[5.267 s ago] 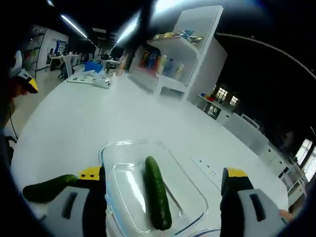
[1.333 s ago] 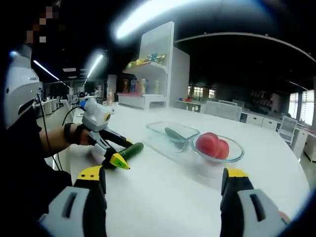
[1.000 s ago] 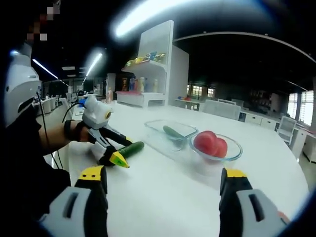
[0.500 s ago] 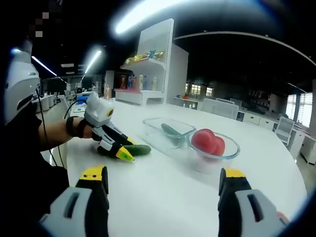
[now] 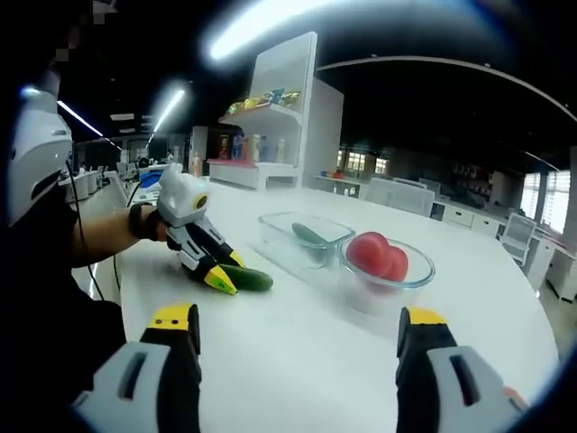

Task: Sort the scattered tomatoes and cucumbers on the table and place them into their respective storage containers

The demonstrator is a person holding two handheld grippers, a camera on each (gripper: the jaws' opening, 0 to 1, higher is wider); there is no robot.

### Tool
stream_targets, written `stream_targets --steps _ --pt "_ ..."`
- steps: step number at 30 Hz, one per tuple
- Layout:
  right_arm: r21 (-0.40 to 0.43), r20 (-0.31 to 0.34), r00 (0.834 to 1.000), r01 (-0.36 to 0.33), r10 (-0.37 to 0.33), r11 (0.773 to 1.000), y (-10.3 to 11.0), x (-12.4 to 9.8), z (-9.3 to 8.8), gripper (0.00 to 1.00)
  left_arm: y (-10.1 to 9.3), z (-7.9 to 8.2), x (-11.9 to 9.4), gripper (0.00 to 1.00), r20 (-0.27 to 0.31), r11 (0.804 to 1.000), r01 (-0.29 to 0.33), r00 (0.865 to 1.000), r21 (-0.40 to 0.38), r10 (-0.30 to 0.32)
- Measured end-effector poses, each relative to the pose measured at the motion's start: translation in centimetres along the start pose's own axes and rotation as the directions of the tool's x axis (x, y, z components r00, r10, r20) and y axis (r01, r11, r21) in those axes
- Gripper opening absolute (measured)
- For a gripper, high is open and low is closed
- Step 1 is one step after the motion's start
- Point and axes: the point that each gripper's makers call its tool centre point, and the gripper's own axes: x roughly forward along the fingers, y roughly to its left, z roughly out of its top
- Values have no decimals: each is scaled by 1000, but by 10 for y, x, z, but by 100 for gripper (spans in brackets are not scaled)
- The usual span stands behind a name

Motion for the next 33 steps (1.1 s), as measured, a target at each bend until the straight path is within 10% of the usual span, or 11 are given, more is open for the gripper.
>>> stream_targets --steps 15,26,33 --pt "6 22 1000 -17 17 1000 6 4 7 89 3 1 -1 24 41 993 83 995 83 -86" --pt "5 29 999 25 -25 1000 -3 -8 10 89 -27 1 -7 23 16 949 216 974 231 -225" --pt "-3 28 999 33 -33 999 -3 -11 13 89 -21 22 -27 23 64 935 179 976 307 -208"
